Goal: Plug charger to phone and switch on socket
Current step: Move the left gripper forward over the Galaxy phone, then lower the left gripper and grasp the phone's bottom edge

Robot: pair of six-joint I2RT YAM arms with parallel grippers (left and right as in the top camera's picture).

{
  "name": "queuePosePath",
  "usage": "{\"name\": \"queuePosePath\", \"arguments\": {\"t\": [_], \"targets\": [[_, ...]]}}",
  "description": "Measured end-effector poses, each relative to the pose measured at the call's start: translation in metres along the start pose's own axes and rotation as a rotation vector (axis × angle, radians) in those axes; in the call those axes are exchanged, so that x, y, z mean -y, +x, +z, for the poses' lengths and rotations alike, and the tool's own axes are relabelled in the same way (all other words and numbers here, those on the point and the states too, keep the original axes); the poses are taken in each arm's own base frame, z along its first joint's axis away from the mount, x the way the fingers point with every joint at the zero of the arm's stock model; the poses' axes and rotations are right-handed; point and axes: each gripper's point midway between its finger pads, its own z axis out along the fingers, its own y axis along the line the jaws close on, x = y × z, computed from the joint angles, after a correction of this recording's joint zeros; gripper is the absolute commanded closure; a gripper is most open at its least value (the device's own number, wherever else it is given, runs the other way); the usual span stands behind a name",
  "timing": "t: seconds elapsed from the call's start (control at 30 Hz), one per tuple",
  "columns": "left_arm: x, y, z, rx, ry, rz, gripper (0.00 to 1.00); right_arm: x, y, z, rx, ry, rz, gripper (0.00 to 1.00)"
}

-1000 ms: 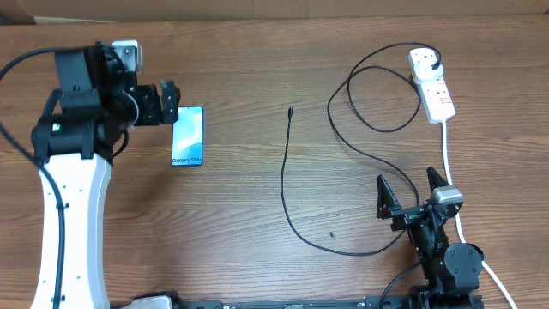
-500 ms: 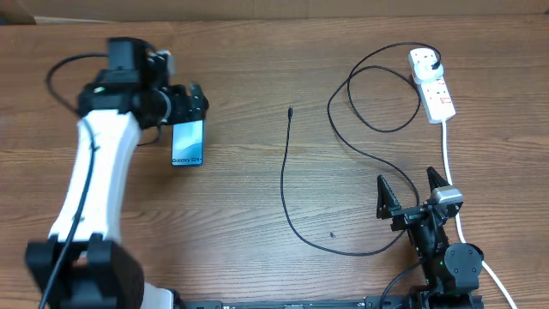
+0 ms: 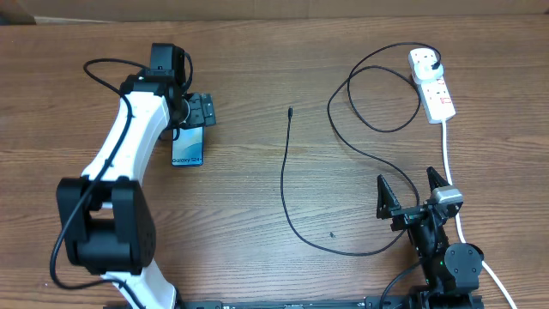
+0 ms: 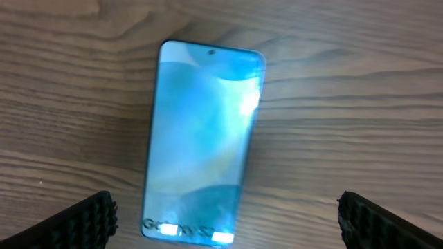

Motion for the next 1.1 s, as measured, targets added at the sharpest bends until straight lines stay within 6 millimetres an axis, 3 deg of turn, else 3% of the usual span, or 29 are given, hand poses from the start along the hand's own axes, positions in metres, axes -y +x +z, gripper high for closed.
{"name": "queuePosePath", "arguments": {"t": [0.13, 0.33, 0.57, 1.1], "targets": [[-0.011, -0.003, 0.02, -0.049, -0.017, -0.01, 0.02, 0.0, 0.0, 0.0, 0.0, 0.0, 0.0, 0.0], [-0.013, -0.012, 0.035, -0.088, 0.013, -0.006, 0.04, 0.0, 0.0, 0.0, 0.0, 0.0, 0.0, 0.0], [-0.012, 0.01, 0.051, -0.189, 0.018, 0.026, 0.04, 0.0, 0.0, 0.0, -0.001, 0.0, 0.0, 0.0], [-0.013, 0.019, 0.071, -0.236, 0.015, 0.056, 0.03, 0.0, 0.0, 0.0, 0.0, 0.0, 0.0, 0.0]]}}
